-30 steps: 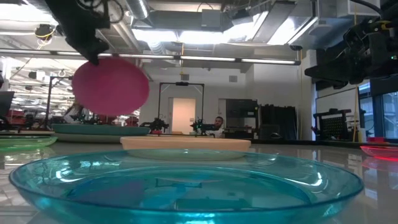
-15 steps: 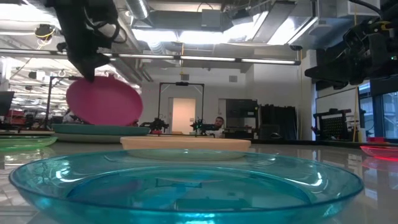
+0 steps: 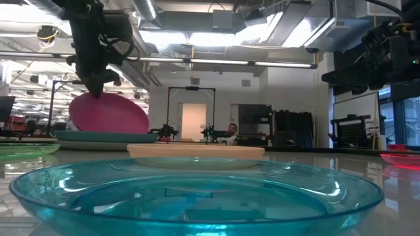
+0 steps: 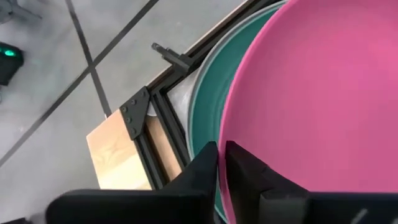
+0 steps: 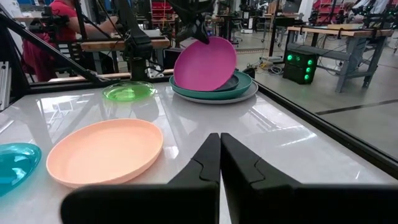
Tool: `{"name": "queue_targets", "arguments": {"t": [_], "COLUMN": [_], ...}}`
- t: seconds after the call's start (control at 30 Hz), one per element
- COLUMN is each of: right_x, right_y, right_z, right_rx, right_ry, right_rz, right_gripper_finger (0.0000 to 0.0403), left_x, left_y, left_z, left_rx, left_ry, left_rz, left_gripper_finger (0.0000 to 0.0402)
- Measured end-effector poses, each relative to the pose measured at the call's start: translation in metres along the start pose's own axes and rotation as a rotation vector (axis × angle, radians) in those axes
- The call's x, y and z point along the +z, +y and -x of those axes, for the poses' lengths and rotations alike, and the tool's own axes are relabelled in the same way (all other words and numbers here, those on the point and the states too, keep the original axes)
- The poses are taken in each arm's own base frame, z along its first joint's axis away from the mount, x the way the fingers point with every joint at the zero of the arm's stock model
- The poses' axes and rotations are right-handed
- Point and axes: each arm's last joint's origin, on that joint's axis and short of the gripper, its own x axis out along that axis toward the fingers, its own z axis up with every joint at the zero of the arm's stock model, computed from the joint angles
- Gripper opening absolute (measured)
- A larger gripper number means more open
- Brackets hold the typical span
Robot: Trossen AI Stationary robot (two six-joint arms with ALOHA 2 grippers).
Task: Stack plastic plates
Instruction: Stack the pink plate on top of the black plate, then stack the brown plate on top of the pink plate
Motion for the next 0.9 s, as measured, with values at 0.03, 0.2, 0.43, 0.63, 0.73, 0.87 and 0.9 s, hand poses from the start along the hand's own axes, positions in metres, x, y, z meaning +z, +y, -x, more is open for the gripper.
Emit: {"name": "queue_targets", "arguments": {"t": [0.03,0.2,0.43,0.63,0.73,0.87,0.9], "right_x": [0.0,0.0,0.0,0.0,0.0,0.0,0.0], "right_y": [0.0,0.0,0.0,0.0,0.0,0.0,0.0], "right_z": [0.0,0.0,0.0,0.0,0.0,0.0,0.0], "right_rx": [0.0,0.0,0.0,0.0,0.0,0.0,0.0], "right_ry": [0.0,0.001,0.001,0.001,0.001,0.001,0.001], "right_rz": [0.0,0.0,0.0,0.0,0.0,0.0,0.0], "right_gripper_finger": [0.0005,0.0005,0.0005,0.0005,0.0005,0.0005,0.0005], "left_x": [0.0,0.0,0.001,0.009,0.016,0.02,0.02], "left_y": [0.0,0.003,0.004,-0.016,-0.034,-0.061,-0.069], "left_z": [-0.001,-0.002,-0.002,0.007,0.02,0.04,0.043], "left_rx": [0.007,0.016,0.042,-0.17,-0.361,-0.596,-0.633], "left_ry": [0.002,0.011,0.004,-0.111,-0.218,-0.326,-0.334], "left_rz": [0.001,0.002,0.009,-0.041,-0.073,-0.086,-0.085], "left_gripper_finger": [0.0038,0.0085,0.0128,0.013,0.0131,0.0131,0.0131]}}
